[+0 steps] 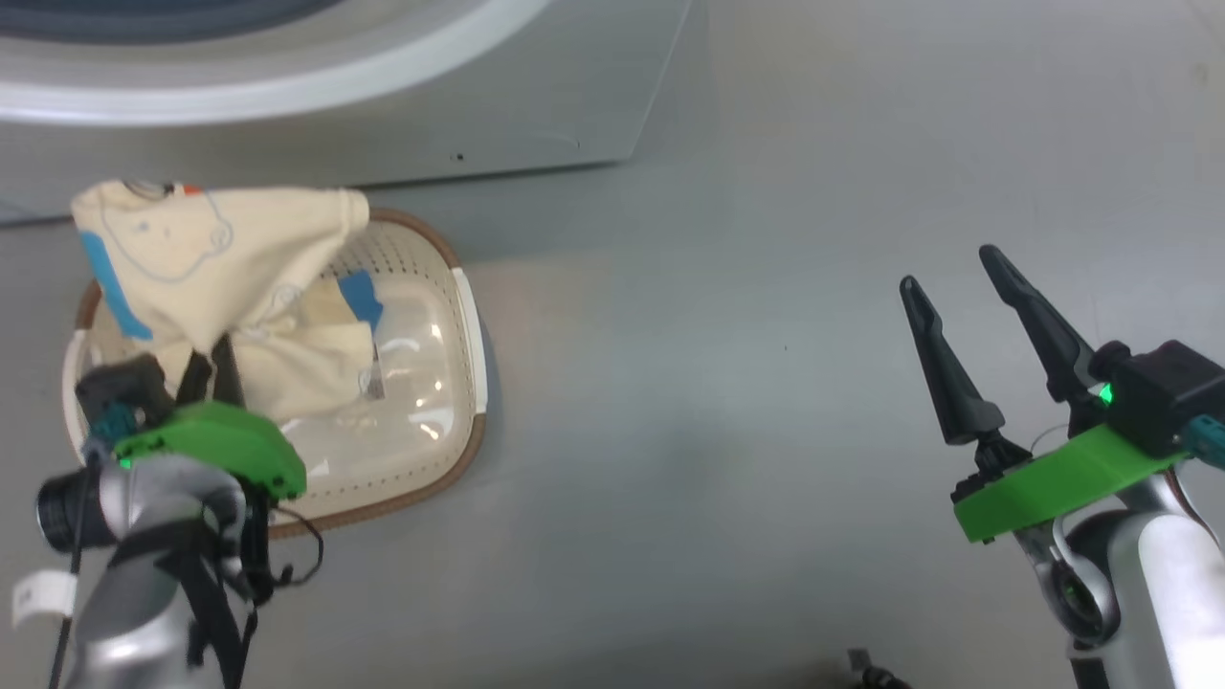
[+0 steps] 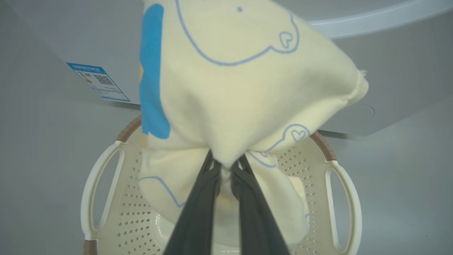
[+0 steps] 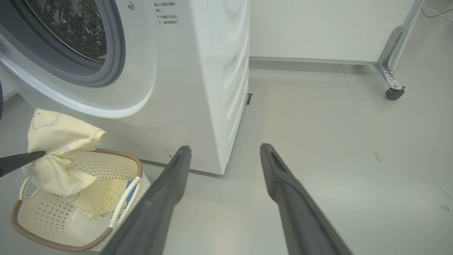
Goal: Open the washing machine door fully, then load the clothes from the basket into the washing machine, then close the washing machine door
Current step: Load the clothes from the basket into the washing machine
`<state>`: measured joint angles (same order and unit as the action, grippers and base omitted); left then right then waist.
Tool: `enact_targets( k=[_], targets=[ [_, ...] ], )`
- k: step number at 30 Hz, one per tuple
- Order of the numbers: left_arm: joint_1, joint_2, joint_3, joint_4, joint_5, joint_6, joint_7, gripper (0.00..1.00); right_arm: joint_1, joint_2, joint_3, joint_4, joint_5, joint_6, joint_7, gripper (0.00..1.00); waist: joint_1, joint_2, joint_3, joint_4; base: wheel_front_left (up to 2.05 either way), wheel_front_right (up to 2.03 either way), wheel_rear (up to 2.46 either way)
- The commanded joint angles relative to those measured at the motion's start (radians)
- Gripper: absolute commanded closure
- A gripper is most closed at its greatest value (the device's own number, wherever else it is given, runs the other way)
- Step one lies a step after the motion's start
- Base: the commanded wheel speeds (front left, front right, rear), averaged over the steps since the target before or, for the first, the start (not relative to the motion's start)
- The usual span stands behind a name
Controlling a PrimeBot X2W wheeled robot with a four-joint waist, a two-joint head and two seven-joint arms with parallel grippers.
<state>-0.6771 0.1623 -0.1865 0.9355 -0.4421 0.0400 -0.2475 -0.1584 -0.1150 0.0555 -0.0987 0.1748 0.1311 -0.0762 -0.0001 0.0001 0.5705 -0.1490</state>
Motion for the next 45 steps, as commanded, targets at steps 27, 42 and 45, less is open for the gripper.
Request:
enact_targets(
  k=[27, 42, 45],
  targets=[
    [0.595, 0.039, 0.031, -0.535, 0.058, 0.134, 0.086, 1.0, 0.208, -0.008, 0.029, -0.017, 0.018, 0.0, 0.107, 0.0, 0.0001, -0.0001, -0.544, 0.034, 0.0, 0.0, 0.0],
    [0.649, 0.067, 0.02, -0.669, 0.057, 0.163, 0.155, 1.0, 0.224, -0.004, 0.056, -0.023, 0.027, 0.0, 0.109, 0.0, 0.0001, -0.0001, -0.55, 0.048, 0.0, 0.0, 0.0],
    [0.645, 0.068, 0.016, -0.679, 0.057, 0.164, 0.158, 1.0, 0.219, -0.006, 0.059, -0.023, 0.028, 0.0, 0.106, 0.0, 0.0001, -0.0001, -0.54, 0.048, 0.0, 0.0, 0.0]
  ],
)
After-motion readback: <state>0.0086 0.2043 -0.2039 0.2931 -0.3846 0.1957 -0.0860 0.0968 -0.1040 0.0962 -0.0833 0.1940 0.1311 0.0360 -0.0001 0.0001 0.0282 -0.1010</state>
